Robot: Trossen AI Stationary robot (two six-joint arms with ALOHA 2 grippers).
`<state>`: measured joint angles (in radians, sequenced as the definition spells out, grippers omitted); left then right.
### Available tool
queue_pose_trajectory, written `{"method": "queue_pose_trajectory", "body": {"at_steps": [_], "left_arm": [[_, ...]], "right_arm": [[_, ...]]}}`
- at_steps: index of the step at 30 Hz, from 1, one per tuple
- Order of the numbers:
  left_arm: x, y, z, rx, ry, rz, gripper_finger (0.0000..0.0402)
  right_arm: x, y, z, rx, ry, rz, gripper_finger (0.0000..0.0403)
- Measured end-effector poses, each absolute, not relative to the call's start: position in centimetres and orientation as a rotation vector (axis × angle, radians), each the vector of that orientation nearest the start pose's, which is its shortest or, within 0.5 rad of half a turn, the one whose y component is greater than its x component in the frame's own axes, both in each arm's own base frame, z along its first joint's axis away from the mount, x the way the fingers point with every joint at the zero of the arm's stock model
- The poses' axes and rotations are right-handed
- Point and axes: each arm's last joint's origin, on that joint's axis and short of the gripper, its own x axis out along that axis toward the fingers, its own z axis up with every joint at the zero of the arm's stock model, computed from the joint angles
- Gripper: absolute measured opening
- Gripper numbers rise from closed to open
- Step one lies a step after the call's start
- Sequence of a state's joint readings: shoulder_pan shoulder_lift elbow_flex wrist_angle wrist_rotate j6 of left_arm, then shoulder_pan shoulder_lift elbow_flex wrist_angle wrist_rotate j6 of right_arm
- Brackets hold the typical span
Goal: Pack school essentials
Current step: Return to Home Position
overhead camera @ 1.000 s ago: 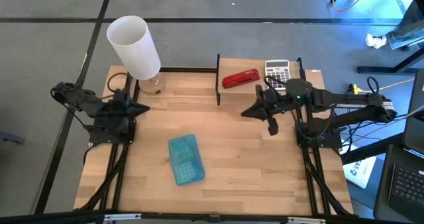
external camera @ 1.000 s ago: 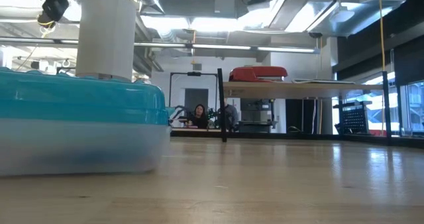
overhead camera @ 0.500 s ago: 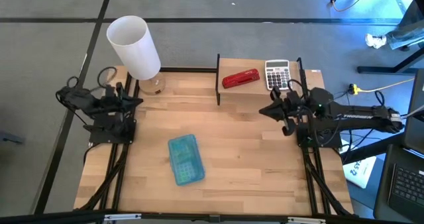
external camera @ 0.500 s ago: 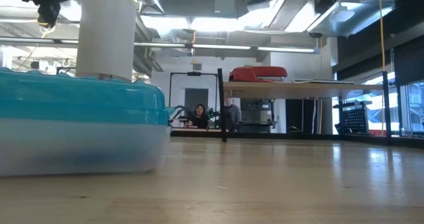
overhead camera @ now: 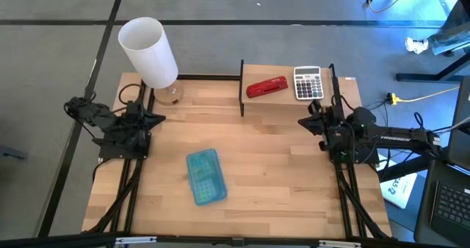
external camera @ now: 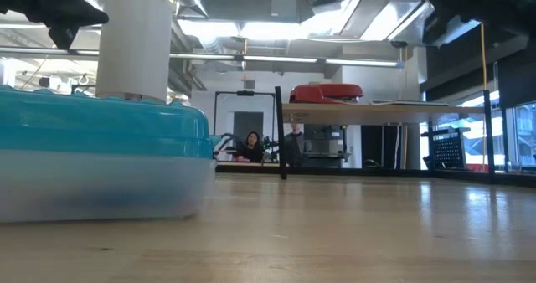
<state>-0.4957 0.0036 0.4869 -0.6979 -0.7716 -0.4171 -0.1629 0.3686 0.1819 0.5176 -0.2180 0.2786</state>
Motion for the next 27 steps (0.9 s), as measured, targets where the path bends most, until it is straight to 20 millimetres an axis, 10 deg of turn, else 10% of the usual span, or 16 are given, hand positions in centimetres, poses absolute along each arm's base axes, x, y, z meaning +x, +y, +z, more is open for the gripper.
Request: {"method": "queue_pose_trajectory", "body": {"at_steps": [27], "left_arm": [[7.2,-1.6,19.9,-0.245,0.086,0.296,0.0000]], "right_arm": [[9.0,-1.2,20.0,0.146,-0.366,-0.013,0.0004]]}}
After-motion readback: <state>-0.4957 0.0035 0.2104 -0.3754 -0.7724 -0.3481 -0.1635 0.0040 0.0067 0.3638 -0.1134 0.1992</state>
